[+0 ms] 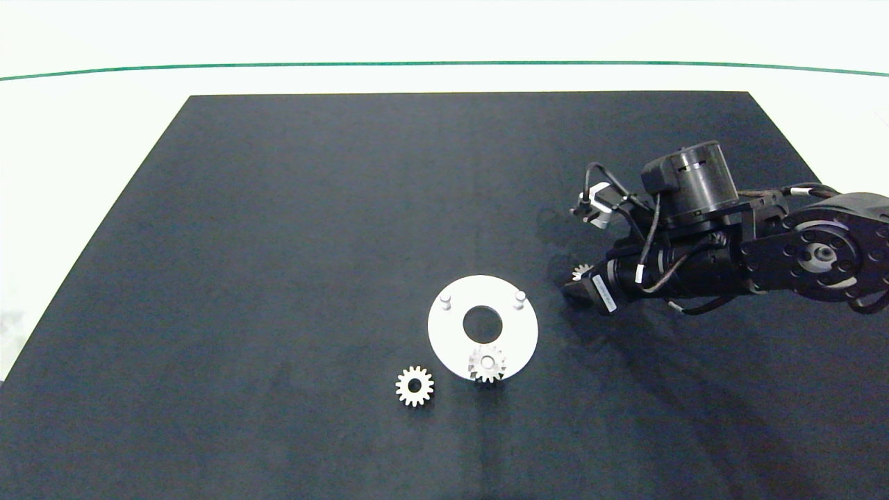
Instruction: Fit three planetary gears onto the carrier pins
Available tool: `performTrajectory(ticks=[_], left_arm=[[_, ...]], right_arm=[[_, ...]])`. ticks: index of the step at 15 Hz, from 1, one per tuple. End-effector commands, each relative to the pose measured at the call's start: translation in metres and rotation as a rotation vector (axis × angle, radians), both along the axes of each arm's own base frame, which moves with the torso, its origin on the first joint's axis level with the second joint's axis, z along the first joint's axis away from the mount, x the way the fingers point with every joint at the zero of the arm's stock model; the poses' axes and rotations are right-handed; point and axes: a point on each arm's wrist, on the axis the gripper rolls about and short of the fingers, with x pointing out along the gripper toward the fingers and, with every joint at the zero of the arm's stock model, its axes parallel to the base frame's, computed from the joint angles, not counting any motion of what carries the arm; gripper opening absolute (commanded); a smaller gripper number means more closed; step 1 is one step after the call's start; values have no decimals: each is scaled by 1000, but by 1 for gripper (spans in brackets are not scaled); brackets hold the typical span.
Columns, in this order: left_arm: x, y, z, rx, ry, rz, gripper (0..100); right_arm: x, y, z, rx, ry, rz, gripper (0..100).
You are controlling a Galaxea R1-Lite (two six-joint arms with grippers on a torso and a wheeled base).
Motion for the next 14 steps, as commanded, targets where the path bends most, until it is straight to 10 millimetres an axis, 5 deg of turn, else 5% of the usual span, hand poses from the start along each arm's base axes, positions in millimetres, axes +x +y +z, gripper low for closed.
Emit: performTrajectory(ticks=[1,14], left_arm=[[0,0,0,1,3,0,100],[1,0,0,1,6,-2,100]], right_arm=[[0,0,-1,-3,3,1,38],[-1,-1,-3,-9,14,0,12]])
